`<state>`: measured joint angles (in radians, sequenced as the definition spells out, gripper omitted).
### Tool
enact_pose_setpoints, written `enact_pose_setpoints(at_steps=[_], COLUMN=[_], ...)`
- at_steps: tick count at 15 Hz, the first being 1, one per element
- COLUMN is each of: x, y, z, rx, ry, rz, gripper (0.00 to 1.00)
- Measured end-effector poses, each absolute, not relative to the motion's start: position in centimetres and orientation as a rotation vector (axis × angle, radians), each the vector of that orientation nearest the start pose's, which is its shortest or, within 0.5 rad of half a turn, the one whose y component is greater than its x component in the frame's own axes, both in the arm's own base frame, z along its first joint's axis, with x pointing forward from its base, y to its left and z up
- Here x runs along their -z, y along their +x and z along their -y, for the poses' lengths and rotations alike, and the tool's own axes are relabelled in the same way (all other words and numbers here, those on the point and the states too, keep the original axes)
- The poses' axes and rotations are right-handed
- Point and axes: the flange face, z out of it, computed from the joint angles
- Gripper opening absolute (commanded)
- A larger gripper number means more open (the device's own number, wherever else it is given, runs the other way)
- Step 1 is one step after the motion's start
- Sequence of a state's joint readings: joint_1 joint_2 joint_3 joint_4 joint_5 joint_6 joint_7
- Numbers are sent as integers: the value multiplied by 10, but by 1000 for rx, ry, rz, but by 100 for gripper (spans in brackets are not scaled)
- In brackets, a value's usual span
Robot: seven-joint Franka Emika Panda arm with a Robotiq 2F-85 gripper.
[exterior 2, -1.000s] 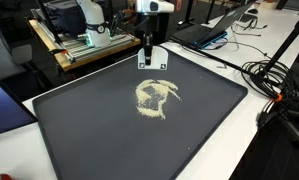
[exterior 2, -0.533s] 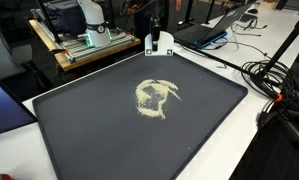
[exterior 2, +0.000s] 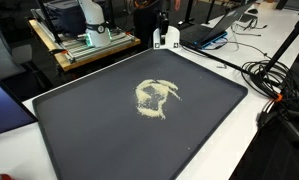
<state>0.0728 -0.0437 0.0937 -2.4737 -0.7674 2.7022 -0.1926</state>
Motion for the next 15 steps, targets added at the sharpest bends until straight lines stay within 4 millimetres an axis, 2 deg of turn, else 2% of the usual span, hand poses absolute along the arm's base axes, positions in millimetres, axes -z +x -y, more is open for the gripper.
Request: enact_pose_setpoints(at_steps=[8,15], x=[-328,-324], y=[477,474], z=[-108,-166], rx=[425,297], ry=[-3102,-3231], rz=[1731,1711], gripper=[1,1])
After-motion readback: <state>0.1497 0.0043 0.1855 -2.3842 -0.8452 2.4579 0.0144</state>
